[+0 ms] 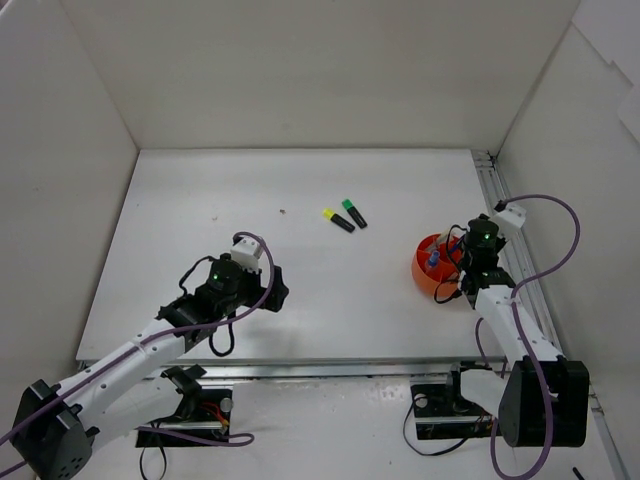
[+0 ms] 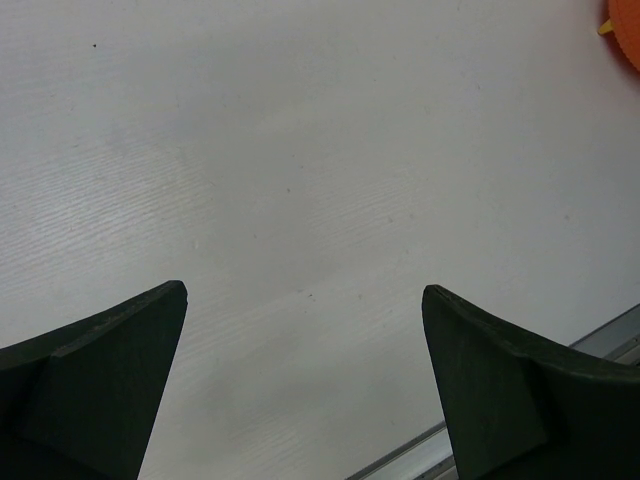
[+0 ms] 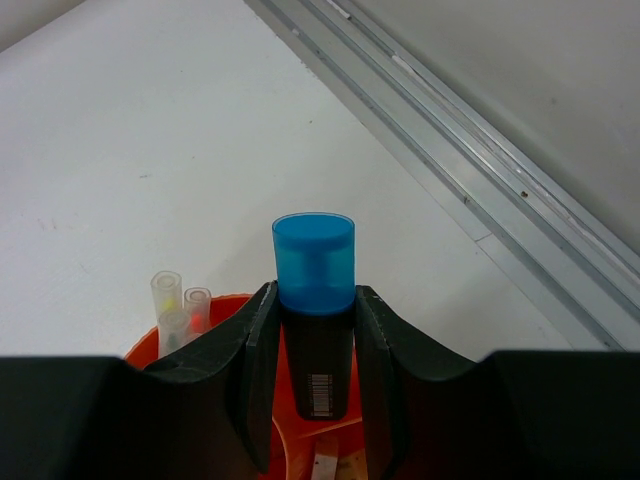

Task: Sort the stationery into containers
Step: Place the pen in the storage box, then pick up the pen from the center of the board.

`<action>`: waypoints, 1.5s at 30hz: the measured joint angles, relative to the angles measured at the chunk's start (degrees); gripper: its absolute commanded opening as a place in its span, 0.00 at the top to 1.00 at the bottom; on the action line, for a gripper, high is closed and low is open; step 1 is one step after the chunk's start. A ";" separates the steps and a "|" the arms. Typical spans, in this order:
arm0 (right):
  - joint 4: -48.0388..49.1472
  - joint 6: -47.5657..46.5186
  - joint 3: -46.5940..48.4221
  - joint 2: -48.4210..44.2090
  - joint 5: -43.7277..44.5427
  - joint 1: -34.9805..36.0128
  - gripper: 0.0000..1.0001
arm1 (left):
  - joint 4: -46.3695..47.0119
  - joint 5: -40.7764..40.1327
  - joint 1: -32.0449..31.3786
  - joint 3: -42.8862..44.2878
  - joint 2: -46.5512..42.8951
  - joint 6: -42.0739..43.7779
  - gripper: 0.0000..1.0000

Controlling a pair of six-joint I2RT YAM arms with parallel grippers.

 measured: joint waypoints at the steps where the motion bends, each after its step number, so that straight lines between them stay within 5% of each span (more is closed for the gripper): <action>1: 0.00 0.00 -0.07 0.00 0.00 0.00 0.90 | 0.00 0.04 0.00 0.00 0.02 -0.02 0.00; 15: -0.52 0.02 -0.48 -1.77 -1.11 0.00 0.53 | 0.00 0.26 0.00 0.00 -0.52 -0.66 0.00; 21: -1.97 0.00 -0.48 -5.62 -1.55 0.00 0.51 | 0.00 0.52 0.00 0.00 -0.96 -0.79 0.00; 26: -4.02 -0.66 -0.44 -9.97 -3.50 0.09 0.32 | -0.04 0.61 0.00 0.00 -2.38 -0.83 0.00; 28: -6.12 -1.42 0.61 -12.35 -4.15 0.94 0.02 | -0.07 0.59 0.00 0.00 -3.04 -0.85 0.00; 33: -10.93 -6.23 10.14 -14.03 -8.13 6.91 0.02 | -0.24 -0.17 0.00 0.00 -4.09 -2.19 0.00; 38: -14.82 -12.76 26.08 -4.63 -13.53 16.72 0.02 | -2.75 -3.43 0.44 0.00 -4.96 -5.33 0.00; 45: -21.07 -18.43 48.02 26.43 -19.61 27.30 0.02 | -9.11 -7.56 1.18 1.05 -5.68 -9.42 0.00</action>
